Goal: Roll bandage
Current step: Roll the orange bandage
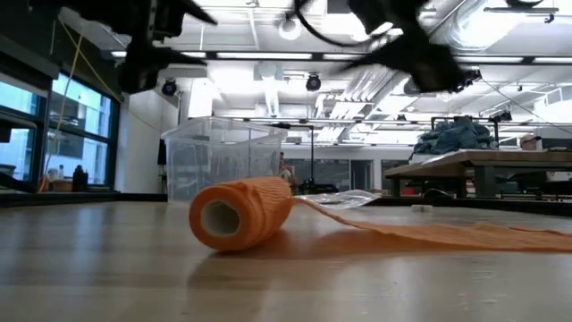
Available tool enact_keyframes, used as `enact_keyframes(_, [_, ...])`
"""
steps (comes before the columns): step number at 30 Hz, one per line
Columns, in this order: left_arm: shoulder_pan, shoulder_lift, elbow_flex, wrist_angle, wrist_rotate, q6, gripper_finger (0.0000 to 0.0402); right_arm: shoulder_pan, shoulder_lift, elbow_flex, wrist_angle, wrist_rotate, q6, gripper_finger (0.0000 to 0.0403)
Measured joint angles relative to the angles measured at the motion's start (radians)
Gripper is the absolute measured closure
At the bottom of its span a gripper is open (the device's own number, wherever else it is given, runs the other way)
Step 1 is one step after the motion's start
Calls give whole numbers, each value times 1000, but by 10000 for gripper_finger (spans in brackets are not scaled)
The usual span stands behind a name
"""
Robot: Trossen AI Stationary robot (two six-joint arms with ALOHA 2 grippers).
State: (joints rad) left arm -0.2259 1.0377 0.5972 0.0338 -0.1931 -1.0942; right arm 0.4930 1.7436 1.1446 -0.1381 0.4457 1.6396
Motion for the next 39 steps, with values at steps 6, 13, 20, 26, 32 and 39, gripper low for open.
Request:
enact_keyframes(6, [-97, 132, 0, 1, -52, -115, 190, 67, 57, -1, -243, -67, 338, 175])
enact_keyframes(13, [-148, 352, 0, 333, -26, -233, 190, 64, 103, 0, -354, -102, 421, 273])
enact_keyframes(20, [-158, 560, 172, 358, 91, -204, 201, 28, 123, -5, -465, -222, 307, 397])
enact_keyframes(26, [-165, 685, 360, 89, 130, -142, 322, 15, 125, -15, -494, -296, 245, 402])
enact_keyframes(32, [-189, 702, 394, -63, 58, -155, 398, 15, 125, -15, -493, -296, 243, 403])
enact_keyframes(39, [-183, 706, 394, -29, 1, -74, 401, 9, 152, -15, -422, -293, 192, 403])
